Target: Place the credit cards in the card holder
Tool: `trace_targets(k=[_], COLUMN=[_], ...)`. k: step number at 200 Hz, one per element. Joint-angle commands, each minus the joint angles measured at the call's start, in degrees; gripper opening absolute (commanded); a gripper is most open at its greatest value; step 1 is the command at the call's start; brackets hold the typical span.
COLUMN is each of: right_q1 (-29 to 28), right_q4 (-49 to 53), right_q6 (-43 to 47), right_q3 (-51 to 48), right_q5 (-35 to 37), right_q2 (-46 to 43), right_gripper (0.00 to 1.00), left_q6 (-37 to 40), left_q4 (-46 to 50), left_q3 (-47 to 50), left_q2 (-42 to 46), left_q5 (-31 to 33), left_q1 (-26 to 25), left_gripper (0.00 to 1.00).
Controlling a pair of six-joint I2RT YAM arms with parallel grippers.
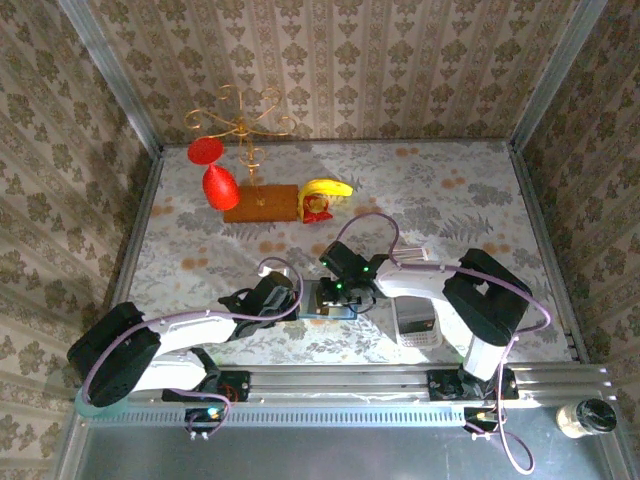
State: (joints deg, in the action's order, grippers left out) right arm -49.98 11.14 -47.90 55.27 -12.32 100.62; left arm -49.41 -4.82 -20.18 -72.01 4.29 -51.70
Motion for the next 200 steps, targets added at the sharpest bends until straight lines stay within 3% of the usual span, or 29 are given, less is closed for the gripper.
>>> trace_targets(k=[1,42,122,200], right_q1=[-0.95,-1.51,-0.22,0.32], right_q4=[0.58,-2.72,5.5,4.25], right_q6=[0.18,-0.06,0.45,-0.04], right_q3=[1.61,0.67,-0.28,1.62], right_q5=[0.56,1.66,11.73,10.51], right_q2=[1.51,-0.97,-3.82,1.66], right_gripper=[0.2,0.21,0.16,0.14], left_q6=[0.54,0.54,0.89,0.89], left_q4=[3.27,2.62,1.99,2.36], left_q3=[3.12,3.13,2.35,2.7], left_q2=[-3.43,-4.11,-5.48,-5.17], left_q5=[-3.08,-3.45,-3.77,-3.86], left_q1=[-0.37,-0.48,-0.45,-0.43], left_gripper=[0.04,0.04,0.04,0.03])
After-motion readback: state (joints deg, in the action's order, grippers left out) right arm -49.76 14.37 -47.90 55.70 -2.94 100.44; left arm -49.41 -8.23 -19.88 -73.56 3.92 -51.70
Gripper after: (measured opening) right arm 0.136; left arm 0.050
